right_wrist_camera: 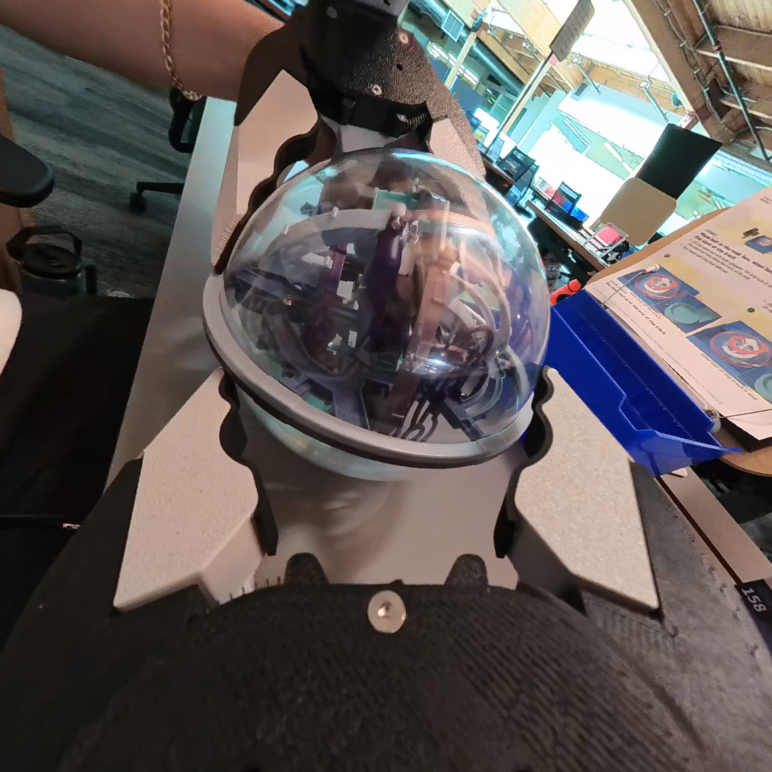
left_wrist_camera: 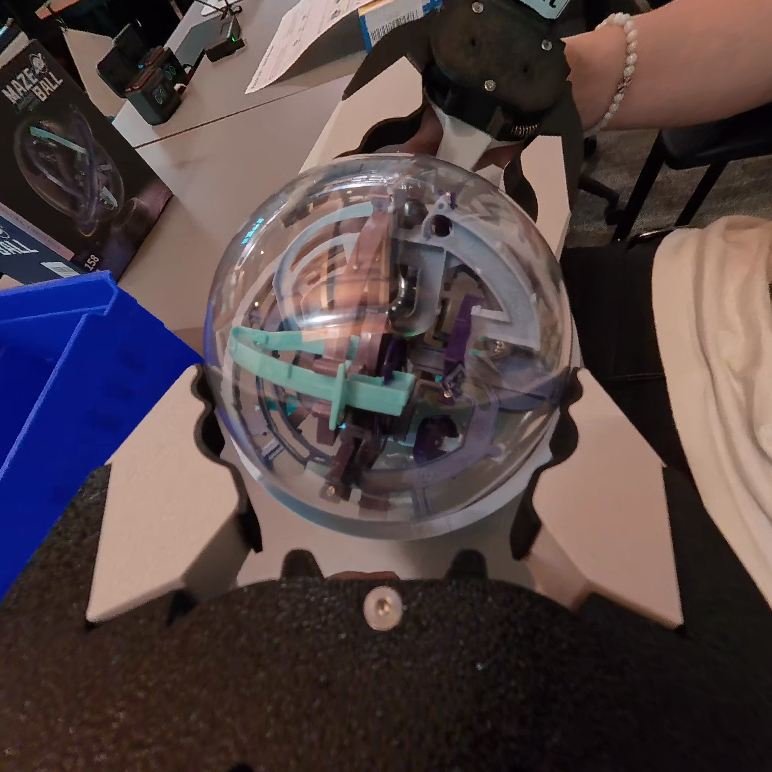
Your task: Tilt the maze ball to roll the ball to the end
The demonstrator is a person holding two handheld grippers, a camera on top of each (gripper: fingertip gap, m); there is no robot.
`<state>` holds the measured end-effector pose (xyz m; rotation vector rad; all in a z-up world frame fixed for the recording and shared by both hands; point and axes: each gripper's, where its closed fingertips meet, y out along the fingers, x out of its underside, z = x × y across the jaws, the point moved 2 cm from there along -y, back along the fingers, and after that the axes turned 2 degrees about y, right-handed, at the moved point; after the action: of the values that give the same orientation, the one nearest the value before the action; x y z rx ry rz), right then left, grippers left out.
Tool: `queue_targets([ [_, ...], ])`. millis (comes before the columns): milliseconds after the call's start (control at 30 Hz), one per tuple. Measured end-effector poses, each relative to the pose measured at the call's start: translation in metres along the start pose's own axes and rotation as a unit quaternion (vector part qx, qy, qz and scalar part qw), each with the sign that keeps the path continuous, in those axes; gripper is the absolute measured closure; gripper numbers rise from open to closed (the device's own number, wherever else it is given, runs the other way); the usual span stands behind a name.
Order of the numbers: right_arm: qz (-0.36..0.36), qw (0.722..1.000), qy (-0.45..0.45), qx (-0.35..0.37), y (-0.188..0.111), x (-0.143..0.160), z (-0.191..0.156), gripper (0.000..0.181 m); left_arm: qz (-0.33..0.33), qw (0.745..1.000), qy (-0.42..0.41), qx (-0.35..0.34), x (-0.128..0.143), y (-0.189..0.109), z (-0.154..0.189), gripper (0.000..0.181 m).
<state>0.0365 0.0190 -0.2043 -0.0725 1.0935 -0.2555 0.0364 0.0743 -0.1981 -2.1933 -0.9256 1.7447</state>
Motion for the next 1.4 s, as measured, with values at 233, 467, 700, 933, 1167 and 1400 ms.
queue_targets([
  [233, -0.007, 1.000, 0.002, 0.011, -0.002, 0.004, -0.002, 0.046, -0.013, 1.000, 0.009, 0.009, -0.003, 0.001, 0.001, 0.026],
  [467, -0.028, 0.999, 0.001, 0.020, -0.004, 0.010, -0.006, 0.051, -0.030, 0.999, 0.020, 0.028, -0.007, -0.001, 0.004, 0.026],
  [700, -0.035, 0.999, 0.014, 0.028, -0.006, 0.010, -0.006, 0.052, -0.039, 0.998, 0.025, 0.042, -0.008, 0.002, 0.003, 0.026],
  [933, -0.066, 0.997, 0.023, 0.026, -0.008, 0.021, -0.008, 0.056, -0.026, 0.998, 0.020, 0.062, -0.015, 0.004, 0.002, 0.026],
  [1167, -0.075, 0.997, 0.024, 0.028, -0.009, 0.023, -0.006, 0.059, -0.031, 0.997, 0.016, 0.070, -0.015, 0.005, 0.001, 0.026],
  [1400, -0.099, 0.995, 0.012, 0.024, -0.008, 0.033, -0.008, 0.063, -0.023, 0.997, 0.025, 0.072, -0.020, 0.006, 0.001, 0.026],
])
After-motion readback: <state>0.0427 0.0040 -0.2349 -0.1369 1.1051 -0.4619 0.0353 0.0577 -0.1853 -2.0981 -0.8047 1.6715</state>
